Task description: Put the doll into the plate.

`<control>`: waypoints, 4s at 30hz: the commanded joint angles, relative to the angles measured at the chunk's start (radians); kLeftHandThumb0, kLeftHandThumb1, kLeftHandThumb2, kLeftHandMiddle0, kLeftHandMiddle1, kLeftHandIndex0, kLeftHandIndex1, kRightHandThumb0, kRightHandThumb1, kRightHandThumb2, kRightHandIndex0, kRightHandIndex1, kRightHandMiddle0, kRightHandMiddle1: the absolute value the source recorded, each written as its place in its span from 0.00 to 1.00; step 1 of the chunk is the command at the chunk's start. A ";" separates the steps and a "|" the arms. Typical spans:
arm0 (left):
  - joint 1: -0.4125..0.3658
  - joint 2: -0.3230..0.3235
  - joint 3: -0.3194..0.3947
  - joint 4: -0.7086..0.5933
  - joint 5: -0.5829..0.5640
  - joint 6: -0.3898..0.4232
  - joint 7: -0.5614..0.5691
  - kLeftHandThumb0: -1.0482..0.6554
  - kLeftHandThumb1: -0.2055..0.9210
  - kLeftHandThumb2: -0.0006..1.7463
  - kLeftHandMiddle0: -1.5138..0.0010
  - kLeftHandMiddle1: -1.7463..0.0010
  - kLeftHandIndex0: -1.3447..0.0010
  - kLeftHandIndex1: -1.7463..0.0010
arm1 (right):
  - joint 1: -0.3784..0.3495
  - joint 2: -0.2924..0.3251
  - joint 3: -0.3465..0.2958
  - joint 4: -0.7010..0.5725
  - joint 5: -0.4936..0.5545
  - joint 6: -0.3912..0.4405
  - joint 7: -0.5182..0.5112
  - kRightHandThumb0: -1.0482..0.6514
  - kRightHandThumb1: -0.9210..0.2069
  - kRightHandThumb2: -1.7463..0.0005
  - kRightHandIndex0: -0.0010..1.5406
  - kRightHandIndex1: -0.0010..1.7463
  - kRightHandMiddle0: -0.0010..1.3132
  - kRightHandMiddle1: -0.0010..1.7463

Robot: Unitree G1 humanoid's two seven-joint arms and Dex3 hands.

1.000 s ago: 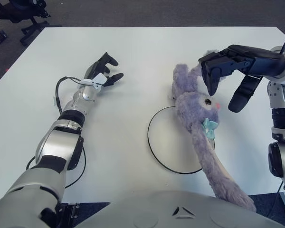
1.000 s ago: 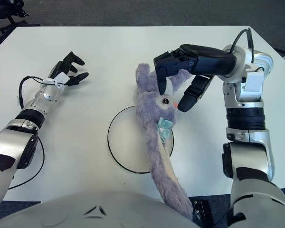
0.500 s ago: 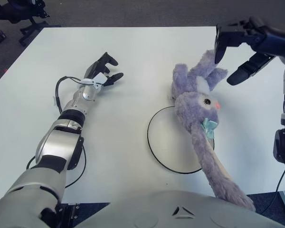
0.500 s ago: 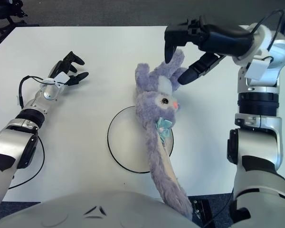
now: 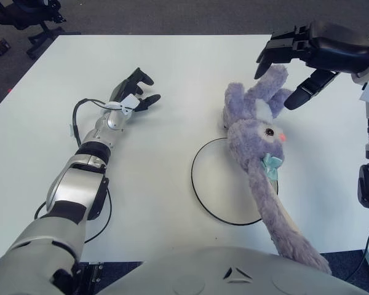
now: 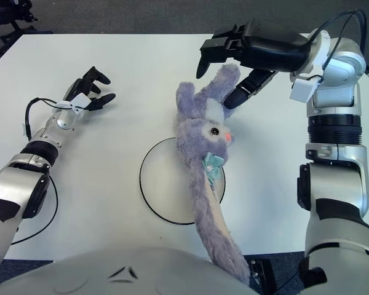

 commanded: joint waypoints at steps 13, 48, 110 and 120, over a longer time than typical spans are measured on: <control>0.012 0.004 -0.013 -0.002 0.010 0.018 -0.013 0.61 1.00 0.22 0.75 0.08 0.80 0.18 | 0.027 -0.086 0.071 -0.056 -0.092 0.079 -0.086 0.36 0.00 0.87 0.15 0.00 0.25 0.03; 0.018 0.005 -0.016 -0.019 0.011 0.024 -0.015 0.61 1.00 0.21 0.75 0.08 0.80 0.18 | 0.082 -0.194 0.199 -0.200 -0.197 0.194 -0.049 0.29 0.00 0.93 0.04 0.00 0.12 0.00; 0.036 -0.003 -0.014 -0.062 0.009 0.035 -0.018 0.61 1.00 0.22 0.76 0.07 0.80 0.18 | 0.127 -0.122 0.334 -0.173 -0.192 0.309 0.031 0.45 0.04 1.00 0.02 0.00 0.09 0.00; 0.044 -0.006 -0.013 -0.078 0.007 0.043 -0.019 0.61 1.00 0.22 0.76 0.07 0.80 0.18 | 0.112 -0.081 0.350 -0.060 -0.208 0.234 -0.037 0.48 0.04 1.00 0.03 0.00 0.09 0.00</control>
